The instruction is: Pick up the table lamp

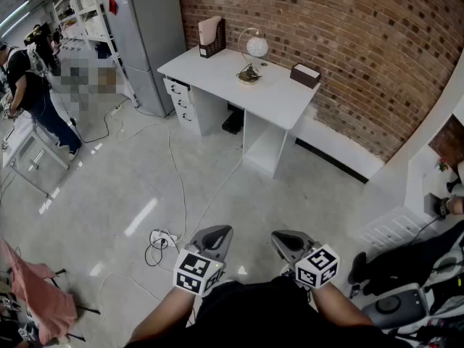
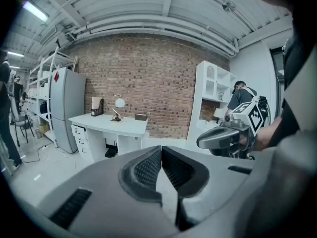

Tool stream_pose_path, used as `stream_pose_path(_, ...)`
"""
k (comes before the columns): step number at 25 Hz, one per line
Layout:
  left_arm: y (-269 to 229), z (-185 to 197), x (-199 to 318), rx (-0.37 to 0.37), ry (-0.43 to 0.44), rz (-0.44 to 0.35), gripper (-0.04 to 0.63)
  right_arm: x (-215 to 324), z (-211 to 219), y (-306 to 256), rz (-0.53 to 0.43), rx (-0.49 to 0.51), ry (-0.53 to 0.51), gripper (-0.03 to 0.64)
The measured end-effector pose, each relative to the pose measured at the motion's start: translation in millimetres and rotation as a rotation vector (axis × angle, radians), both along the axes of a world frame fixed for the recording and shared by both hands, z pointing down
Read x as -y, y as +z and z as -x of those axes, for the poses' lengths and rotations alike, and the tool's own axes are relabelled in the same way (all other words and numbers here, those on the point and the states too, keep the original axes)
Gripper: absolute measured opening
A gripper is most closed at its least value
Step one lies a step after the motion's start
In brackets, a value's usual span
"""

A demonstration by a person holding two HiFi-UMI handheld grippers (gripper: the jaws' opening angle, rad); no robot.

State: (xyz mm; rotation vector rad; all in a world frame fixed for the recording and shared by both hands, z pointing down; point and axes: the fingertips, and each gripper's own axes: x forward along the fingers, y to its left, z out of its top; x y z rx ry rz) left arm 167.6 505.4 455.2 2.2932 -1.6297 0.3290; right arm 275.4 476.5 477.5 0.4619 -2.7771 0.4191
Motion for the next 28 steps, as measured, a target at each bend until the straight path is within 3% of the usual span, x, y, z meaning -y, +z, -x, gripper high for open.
stream_pose_path(14, -7.5, 3.2, -0.5, -0.005, 0.000, -0.012, 0.006, -0.2, 4.1, -1.4, 0.000, 0.004, -0.001, 0.003)
stream_pose_path(18, -6.8, 3.1, -1.4, -0.006, 0.007, -0.009, 0.006, -5.3, 7.0, -5.4, 0.031, 0.049, -0.018, 0.004)
stream_pose_path(28, -7.0, 4.7, 0.8, -0.007, 0.009, -0.008, 0.006, -1.7, 10.0, -0.3, 0.033, 0.016, -0.020, 0.005)
